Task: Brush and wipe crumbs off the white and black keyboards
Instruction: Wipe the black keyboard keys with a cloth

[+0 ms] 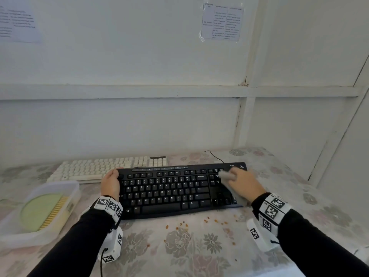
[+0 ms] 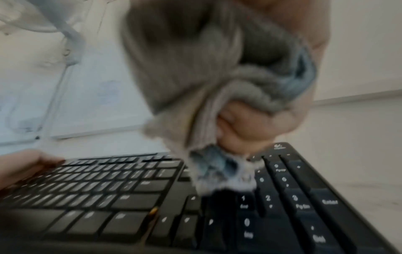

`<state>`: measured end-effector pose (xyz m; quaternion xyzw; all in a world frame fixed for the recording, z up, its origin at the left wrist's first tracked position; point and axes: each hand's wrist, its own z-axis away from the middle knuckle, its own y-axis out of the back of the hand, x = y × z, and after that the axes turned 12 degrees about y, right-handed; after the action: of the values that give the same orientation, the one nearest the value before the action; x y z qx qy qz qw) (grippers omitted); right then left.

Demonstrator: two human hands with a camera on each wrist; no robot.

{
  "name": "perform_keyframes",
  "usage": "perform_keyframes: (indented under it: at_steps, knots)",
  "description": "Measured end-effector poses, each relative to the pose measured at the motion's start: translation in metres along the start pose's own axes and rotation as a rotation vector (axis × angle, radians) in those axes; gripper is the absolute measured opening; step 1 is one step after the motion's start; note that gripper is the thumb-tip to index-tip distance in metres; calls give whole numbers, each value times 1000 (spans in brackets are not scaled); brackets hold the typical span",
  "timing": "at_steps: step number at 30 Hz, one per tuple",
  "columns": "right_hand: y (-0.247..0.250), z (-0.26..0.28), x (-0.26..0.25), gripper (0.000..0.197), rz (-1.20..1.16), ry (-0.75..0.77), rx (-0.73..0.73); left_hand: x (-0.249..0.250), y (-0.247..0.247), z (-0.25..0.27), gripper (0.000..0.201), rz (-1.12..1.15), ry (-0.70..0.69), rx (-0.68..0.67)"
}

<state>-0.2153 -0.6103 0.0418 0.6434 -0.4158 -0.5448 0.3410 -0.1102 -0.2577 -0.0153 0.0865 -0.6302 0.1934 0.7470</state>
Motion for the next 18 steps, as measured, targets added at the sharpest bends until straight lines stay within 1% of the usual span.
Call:
perform_keyframes:
  at_steps: [1,2,3,4,6,9,11,14,16,17,18]
  knots:
    - [2,-5,1,12,-7,33,126,0,0,0,27,-1,-1,-1]
    - [1,-10,2,18,-19,54,208,-1,0,-1,27,-3,-2,-3]
    - [1,-14,3,22,-27,51,229,-1,1,-2,27,-7,-4,-1]
    - [-1,-17,5,26,-23,35,211,-2,1,-4,28,-13,-8,3]
    - [-4,-18,7,32,27,-14,78,-2,1,-4,30,-14,-21,3]
    - [-9,-8,10,36,112,-6,-103,-1,1,-3,34,-5,-27,-11]
    - [-11,4,10,30,142,-10,-201,-2,1,-3,30,3,-22,-9]
    - [-5,21,5,9,169,-58,-380,-4,1,-8,28,1,3,1]
    - [6,21,4,22,140,-110,-429,-5,2,-11,27,-15,18,2]
    - [10,18,4,24,121,-116,-401,-6,2,-12,27,-22,19,3]
    - [12,14,3,20,107,-105,-331,-7,2,-13,27,-29,19,5]
